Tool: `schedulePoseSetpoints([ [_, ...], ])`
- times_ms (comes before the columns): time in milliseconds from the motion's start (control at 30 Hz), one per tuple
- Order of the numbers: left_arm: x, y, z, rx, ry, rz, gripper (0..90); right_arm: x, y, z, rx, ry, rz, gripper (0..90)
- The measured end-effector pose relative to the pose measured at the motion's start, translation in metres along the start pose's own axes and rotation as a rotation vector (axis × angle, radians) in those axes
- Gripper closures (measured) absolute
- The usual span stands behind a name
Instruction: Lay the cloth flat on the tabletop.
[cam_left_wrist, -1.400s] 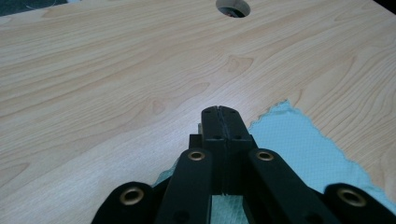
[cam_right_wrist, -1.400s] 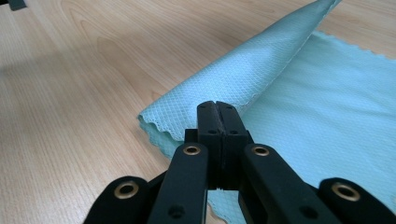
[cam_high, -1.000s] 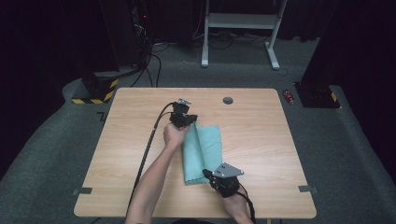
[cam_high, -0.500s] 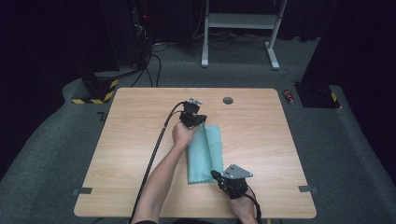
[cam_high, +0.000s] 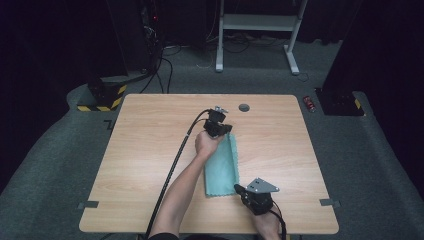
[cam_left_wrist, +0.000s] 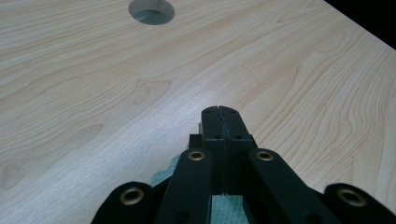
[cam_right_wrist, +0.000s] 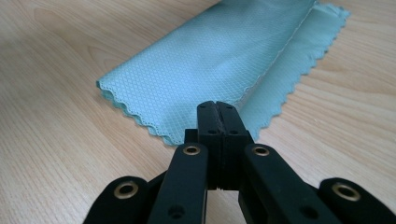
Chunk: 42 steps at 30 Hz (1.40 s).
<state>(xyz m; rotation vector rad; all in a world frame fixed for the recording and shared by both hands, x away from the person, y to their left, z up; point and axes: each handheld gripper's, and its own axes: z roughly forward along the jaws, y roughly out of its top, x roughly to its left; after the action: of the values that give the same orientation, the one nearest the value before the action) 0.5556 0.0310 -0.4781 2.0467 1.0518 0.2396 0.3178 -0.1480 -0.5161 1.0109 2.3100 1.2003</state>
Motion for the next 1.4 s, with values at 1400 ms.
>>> schedulePoseSetpoints([
  [1400,0.007,-0.030,-0.018,0.014,0.068,0.047,66.0,-0.019,0.006,0.002,0.034,0.000,0.034,74.6],
])
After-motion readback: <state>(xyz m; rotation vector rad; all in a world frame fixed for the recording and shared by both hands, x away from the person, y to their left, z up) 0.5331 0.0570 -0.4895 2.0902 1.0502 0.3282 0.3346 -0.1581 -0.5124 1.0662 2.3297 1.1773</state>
